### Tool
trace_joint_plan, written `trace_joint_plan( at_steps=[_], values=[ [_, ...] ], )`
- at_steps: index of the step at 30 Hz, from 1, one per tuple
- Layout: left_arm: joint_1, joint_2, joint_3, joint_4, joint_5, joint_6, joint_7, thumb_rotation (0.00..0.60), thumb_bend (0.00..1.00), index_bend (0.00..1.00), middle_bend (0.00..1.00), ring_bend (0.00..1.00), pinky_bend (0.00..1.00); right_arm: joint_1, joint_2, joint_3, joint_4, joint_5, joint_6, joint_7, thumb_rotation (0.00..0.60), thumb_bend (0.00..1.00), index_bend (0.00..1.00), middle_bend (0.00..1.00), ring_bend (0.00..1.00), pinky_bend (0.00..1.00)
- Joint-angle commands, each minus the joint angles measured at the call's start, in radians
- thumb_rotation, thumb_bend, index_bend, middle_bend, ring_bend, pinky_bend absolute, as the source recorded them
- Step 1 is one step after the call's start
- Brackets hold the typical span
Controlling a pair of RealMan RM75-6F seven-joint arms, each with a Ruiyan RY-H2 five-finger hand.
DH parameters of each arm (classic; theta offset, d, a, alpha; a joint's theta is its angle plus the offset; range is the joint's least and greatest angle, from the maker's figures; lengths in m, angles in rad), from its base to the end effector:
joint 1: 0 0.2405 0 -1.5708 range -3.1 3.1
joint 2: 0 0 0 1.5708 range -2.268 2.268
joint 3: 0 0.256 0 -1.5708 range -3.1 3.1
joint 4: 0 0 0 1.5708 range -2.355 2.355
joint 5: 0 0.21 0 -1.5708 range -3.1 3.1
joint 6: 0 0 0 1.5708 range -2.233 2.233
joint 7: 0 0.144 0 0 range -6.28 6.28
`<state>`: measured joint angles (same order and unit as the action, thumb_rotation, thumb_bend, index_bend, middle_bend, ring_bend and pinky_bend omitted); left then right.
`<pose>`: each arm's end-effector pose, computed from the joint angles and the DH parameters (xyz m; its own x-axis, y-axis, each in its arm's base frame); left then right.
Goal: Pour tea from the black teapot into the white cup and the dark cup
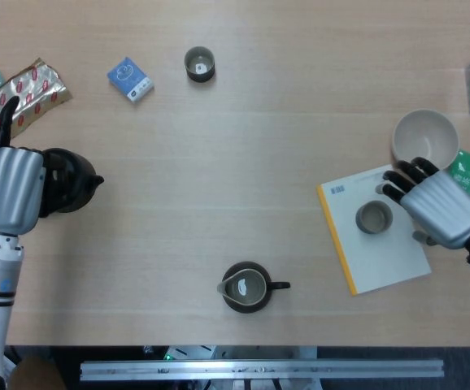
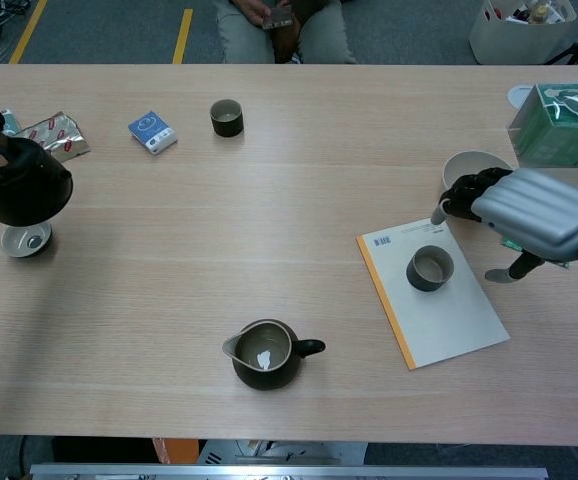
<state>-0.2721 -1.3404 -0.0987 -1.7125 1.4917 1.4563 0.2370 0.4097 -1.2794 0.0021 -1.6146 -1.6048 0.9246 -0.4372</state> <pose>-0.2228 0.2326 0.0892 0.3087 -0.0536 0.9497 0.9289 -0.1979 -0.3131 -0.2421 -0.2311 0.0257 0.7665 -0.2441 0.5940 -0.6078 -0.5746 0.5481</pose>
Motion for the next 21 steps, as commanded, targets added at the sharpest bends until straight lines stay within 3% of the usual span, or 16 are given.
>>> trace_joint_plan(
  at_steps=[1,21],
  values=[
    [0.0,0.001,0.001,0.001,-0.001,-0.003,-0.003,0.554,0.31,1.0,1.0,0.88,0.0,0.013,-0.025,0.0,0.014,0.028,-0.019,-0.028,0.6,0.04,0.27,0.24,0.15,0.2],
    [0.01,0.003,0.008,0.018,0.002,-0.008,-0.044,0.58,0.31,1.0,1.0,0.88,0.0,0.058,-0.144,-0.018,0.081,0.147,-0.063,-0.148,0.6,0.05,0.27,0.24,0.15,0.2]
  ],
)
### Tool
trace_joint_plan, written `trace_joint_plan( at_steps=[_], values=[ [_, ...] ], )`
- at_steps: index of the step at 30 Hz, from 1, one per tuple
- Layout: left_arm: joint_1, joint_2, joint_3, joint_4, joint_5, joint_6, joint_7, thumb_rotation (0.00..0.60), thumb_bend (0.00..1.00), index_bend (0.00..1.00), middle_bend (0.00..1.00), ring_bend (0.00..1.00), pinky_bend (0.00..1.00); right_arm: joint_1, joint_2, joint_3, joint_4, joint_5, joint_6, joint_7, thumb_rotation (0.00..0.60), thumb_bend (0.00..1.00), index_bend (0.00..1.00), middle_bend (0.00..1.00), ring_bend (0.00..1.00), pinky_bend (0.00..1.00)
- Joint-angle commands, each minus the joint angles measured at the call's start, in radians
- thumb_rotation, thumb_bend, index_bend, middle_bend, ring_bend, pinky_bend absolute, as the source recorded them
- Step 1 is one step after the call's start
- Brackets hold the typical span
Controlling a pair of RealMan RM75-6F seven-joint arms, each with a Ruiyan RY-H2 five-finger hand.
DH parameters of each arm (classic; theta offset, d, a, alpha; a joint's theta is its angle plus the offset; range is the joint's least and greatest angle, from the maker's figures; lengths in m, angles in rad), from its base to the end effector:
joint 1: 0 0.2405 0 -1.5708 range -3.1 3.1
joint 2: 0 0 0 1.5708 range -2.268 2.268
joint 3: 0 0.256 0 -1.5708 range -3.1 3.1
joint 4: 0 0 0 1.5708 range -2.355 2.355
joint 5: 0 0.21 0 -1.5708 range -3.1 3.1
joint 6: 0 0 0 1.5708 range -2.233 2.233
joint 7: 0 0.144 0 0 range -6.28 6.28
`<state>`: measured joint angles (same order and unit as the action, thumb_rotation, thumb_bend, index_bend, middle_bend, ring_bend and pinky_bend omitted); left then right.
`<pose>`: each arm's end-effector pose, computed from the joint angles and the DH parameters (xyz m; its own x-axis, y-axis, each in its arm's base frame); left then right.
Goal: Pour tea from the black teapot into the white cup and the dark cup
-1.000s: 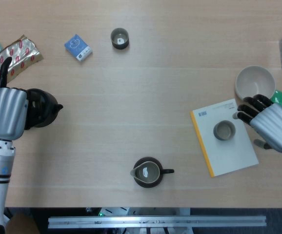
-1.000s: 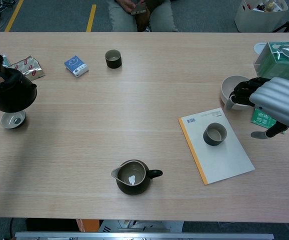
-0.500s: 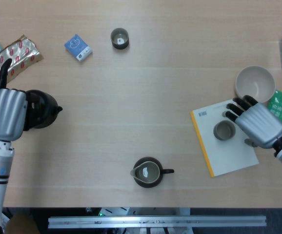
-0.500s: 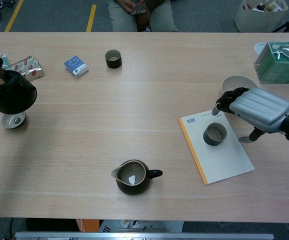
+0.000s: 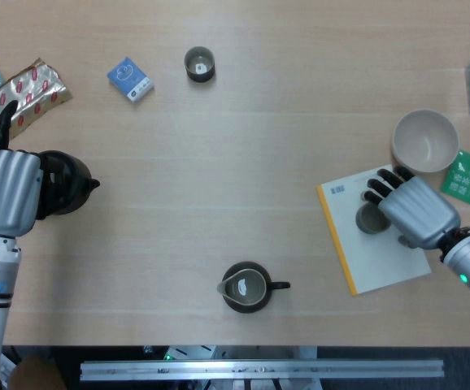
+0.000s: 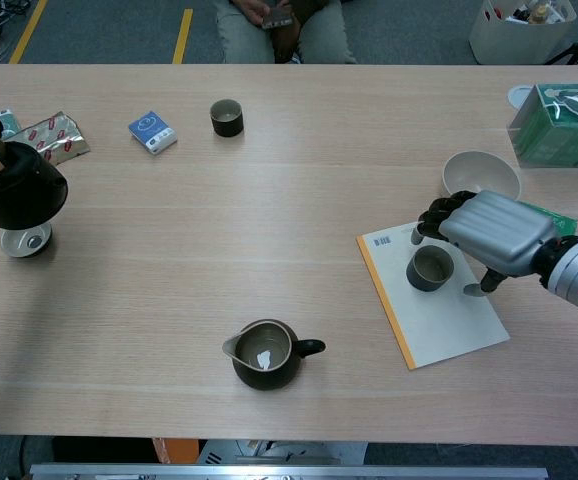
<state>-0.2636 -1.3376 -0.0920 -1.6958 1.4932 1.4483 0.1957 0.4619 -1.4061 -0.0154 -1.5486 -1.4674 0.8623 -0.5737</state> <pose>-0.2293 0.2305 0.0883 0.2917 -0.0340 0.9559 0.9367 -0.1922 -0.2927 -0.2404 -0.2359 -0.0155 0.8014 -0.2815 0.5277 -0.5781 -0.5907 0.5629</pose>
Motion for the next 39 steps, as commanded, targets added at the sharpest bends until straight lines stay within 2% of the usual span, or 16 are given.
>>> trace_joint_plan(
  at_steps=[1,8,16,24,30,34,39],
  values=[
    [0.002,0.0,0.002,0.003,0.002,0.0,-0.006,0.579,0.31,1.0,1.0,0.88,0.0,0.009,-0.026,0.0,0.02,0.017,-0.003,-0.016,0.6,0.05,0.27,0.24,0.15,0.2],
    [0.008,0.005,0.003,0.006,0.006,0.006,-0.023,0.591,0.31,1.0,1.0,0.88,0.0,0.028,-0.067,0.007,0.041,0.057,-0.007,-0.036,0.6,0.09,0.29,0.24,0.15,0.2],
    [0.013,0.014,0.002,0.009,0.003,0.008,-0.032,0.591,0.31,1.0,1.0,0.88,0.0,0.042,-0.081,0.002,0.051,0.086,-0.006,-0.049,0.6,0.16,0.38,0.25,0.15,0.2],
    [0.011,0.012,0.0,0.013,0.003,0.002,-0.035,0.591,0.31,1.0,1.0,0.88,0.0,0.057,-0.077,0.007,0.035,0.103,0.004,-0.035,0.6,0.19,0.46,0.26,0.15,0.2],
    [0.008,0.02,-0.001,0.006,0.008,-0.001,-0.029,0.591,0.31,1.0,1.0,0.88,0.0,0.09,-0.056,0.04,-0.014,0.127,-0.006,-0.008,0.6,0.19,0.47,0.26,0.15,0.2],
    [0.007,0.027,-0.001,-0.007,0.019,0.001,-0.016,0.592,0.31,1.0,1.0,0.88,0.0,0.135,-0.056,0.079,-0.06,0.16,-0.035,0.002,0.6,0.19,0.47,0.26,0.15,0.2],
    [0.004,0.039,0.0,-0.028,0.026,0.0,0.004,0.595,0.31,1.0,1.0,0.88,0.0,0.192,-0.083,0.111,-0.088,0.216,-0.067,-0.04,0.6,0.19,0.47,0.26,0.15,0.2]
  ],
)
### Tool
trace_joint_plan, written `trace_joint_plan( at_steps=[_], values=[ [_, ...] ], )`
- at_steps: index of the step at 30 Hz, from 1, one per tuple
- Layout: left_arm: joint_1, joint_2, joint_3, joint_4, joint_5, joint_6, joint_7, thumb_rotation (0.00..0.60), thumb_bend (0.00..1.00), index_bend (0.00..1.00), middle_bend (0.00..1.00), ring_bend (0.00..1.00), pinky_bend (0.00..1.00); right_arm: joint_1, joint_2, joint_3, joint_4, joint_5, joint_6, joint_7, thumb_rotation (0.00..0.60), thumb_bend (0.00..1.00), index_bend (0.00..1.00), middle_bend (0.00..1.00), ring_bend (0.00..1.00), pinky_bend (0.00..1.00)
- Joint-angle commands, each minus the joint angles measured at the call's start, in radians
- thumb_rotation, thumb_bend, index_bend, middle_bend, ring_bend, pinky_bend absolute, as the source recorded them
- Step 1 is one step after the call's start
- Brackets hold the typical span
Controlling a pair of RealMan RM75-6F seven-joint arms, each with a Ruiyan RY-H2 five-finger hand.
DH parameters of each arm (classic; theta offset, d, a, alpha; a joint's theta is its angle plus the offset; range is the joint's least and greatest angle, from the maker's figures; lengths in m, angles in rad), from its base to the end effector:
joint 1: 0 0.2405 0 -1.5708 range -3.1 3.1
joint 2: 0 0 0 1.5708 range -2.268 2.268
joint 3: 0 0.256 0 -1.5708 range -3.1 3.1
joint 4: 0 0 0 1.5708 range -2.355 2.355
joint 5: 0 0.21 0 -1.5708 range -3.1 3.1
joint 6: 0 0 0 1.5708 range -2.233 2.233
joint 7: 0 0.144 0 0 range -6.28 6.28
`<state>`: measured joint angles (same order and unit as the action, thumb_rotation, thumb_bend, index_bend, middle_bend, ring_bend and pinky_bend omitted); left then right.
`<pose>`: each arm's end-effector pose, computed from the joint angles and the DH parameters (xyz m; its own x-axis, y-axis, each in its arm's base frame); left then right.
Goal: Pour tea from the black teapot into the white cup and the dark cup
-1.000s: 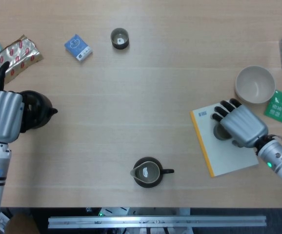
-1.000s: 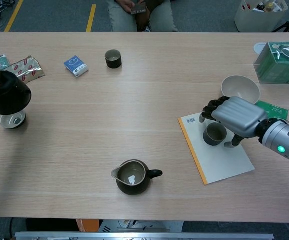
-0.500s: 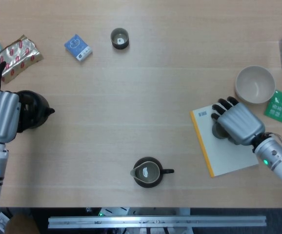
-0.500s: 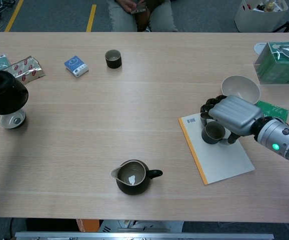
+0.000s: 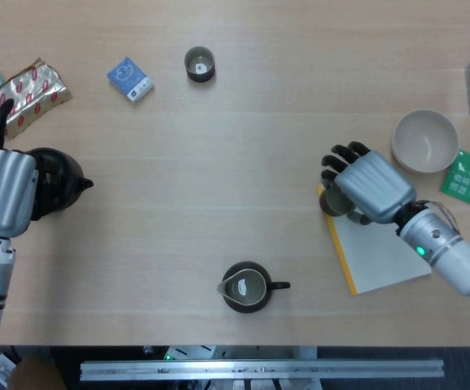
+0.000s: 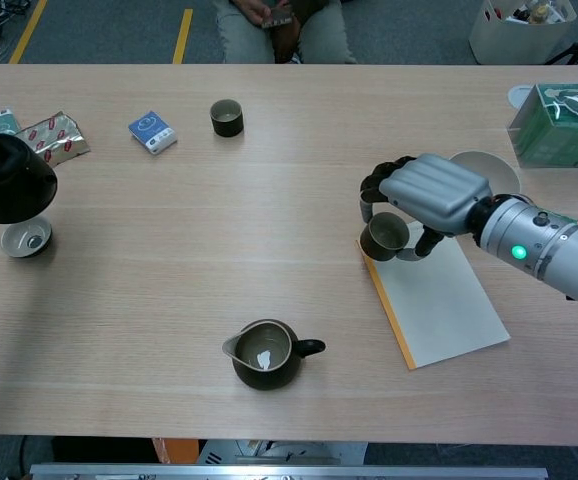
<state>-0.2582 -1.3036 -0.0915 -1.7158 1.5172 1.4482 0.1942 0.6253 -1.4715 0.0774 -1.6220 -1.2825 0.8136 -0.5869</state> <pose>-0.2278 0.2285 0.0966 0.3055 -0.0402 0.9513 0.9281 -0.2107 -0.3069 -0.1694 -0.2752 -0.0326 0.7098 -0.2960 0.6392 -0.6591 -0.5993 0.4544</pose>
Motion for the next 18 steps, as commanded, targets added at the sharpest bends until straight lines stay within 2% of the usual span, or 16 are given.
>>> trace_joint_plan(
  at_steps=[1,8,18],
  values=[
    [-0.002,0.008,-0.001,-0.014,0.003,0.0,0.01,0.597,0.31,1.0,1.0,0.88,0.0,0.044,-0.029,0.025,-0.017,0.049,-0.025,-0.04,0.6,0.19,0.47,0.26,0.15,0.2],
    [-0.005,0.023,-0.004,-0.046,0.012,0.001,0.036,0.597,0.31,1.0,1.0,0.88,0.0,0.133,-0.105,0.063,0.007,0.167,-0.046,-0.118,0.6,0.19,0.47,0.26,0.15,0.2],
    [-0.007,0.034,-0.005,-0.072,0.015,-0.001,0.066,0.597,0.31,1.0,1.0,0.88,0.0,0.266,-0.222,0.088,0.075,0.333,-0.03,-0.246,0.6,0.19,0.47,0.26,0.15,0.2]
  ],
)
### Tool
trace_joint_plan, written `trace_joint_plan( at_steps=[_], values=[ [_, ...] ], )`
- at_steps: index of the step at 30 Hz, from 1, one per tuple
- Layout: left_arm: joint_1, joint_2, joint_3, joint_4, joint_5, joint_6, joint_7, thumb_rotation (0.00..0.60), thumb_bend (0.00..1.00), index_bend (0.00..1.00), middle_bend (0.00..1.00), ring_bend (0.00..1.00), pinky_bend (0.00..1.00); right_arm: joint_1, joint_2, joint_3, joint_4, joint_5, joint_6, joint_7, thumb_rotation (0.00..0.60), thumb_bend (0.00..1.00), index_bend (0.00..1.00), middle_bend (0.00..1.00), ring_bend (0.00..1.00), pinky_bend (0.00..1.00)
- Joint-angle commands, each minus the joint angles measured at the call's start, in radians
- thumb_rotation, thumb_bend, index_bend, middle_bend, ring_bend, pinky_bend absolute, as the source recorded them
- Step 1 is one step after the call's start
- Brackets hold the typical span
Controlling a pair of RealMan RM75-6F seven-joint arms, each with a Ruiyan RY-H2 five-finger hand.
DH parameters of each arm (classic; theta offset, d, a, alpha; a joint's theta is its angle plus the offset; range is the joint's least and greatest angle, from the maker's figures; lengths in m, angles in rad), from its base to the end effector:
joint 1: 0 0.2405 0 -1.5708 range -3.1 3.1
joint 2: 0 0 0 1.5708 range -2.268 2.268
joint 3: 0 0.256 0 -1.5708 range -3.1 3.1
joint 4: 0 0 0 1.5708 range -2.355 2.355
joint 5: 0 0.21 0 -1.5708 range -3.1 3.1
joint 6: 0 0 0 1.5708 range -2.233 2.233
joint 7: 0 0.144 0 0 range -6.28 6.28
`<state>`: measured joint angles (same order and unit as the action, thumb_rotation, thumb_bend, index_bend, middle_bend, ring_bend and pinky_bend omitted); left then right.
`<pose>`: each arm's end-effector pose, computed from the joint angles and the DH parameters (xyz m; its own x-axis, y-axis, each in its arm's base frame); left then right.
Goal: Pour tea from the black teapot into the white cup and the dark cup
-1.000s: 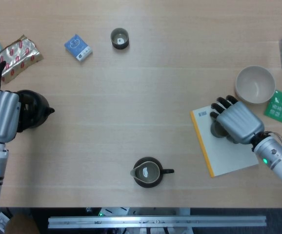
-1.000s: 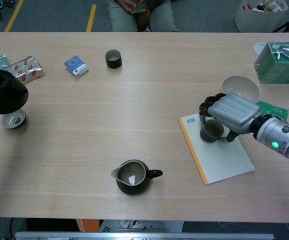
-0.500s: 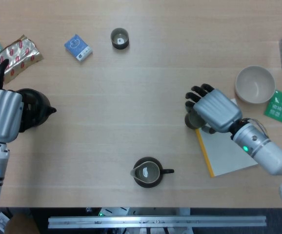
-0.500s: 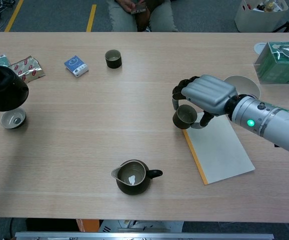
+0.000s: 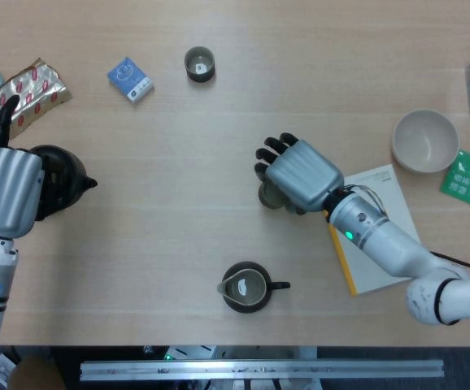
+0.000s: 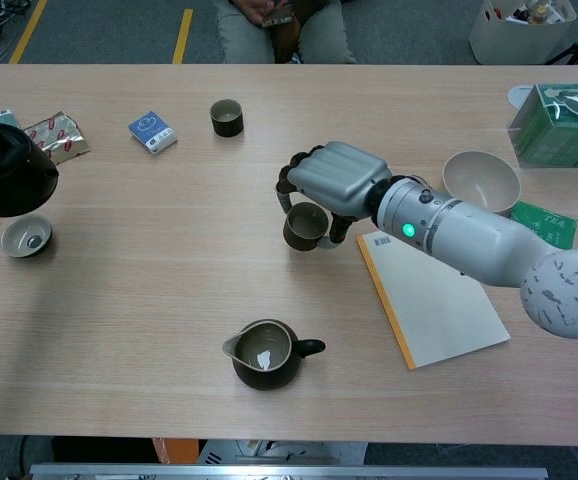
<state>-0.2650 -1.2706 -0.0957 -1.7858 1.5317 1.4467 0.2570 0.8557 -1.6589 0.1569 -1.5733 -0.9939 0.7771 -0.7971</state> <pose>-0.2131 0.2273 0.1037 0.3298 -0.0540 0.9425 0.9127 -0.2372 -0.3329 -0.0856 -0.3006 -0.0814 0.7225 -0.2678 0.6374 -0.6183 -0.6627 0.4225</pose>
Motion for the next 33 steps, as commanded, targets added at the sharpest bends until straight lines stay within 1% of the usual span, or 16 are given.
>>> trace_joint_plan(
  at_steps=[1,7,12,17,21,26,33],
  values=[
    [0.0,0.002,0.0,-0.004,0.001,0.0,0.005,0.597,0.31,1.0,1.0,0.88,0.0,0.048,-0.045,0.009,0.034,0.058,0.009,-0.047,0.6,0.19,0.47,0.26,0.15,0.2],
    [-0.002,0.005,-0.001,-0.01,-0.002,-0.005,0.01,0.598,0.31,1.0,1.0,0.88,0.0,0.128,-0.12,0.013,0.096,0.134,0.02,-0.102,0.6,0.19,0.47,0.26,0.15,0.2],
    [-0.002,0.009,-0.002,-0.011,-0.006,-0.006,0.013,0.598,0.31,1.0,1.0,0.88,0.0,0.177,-0.166,0.015,0.142,0.178,0.021,-0.119,0.6,0.19,0.47,0.26,0.15,0.2],
    [0.001,0.014,0.0,-0.015,-0.008,-0.004,0.014,0.596,0.31,1.0,1.0,0.88,0.0,0.223,-0.214,0.011,0.222,0.197,0.003,-0.116,0.6,0.19,0.47,0.26,0.15,0.2],
    [0.0,0.016,0.0,-0.016,-0.011,-0.008,0.018,0.598,0.31,1.0,1.0,0.88,0.0,0.246,-0.249,0.019,0.272,0.193,-0.013,-0.083,0.6,0.19,0.47,0.26,0.15,0.2],
    [-0.001,0.017,-0.002,-0.019,-0.014,-0.01,0.022,0.598,0.31,1.0,1.0,0.88,0.0,0.274,-0.292,0.009,0.339,0.195,-0.032,-0.07,0.6,0.19,0.47,0.26,0.15,0.2],
    [0.002,0.022,0.002,-0.017,-0.018,-0.011,0.025,0.598,0.31,1.0,1.0,0.88,0.0,0.298,-0.329,0.0,0.384,0.213,-0.045,-0.06,0.6,0.19,0.47,0.26,0.15,0.18]
  ],
)
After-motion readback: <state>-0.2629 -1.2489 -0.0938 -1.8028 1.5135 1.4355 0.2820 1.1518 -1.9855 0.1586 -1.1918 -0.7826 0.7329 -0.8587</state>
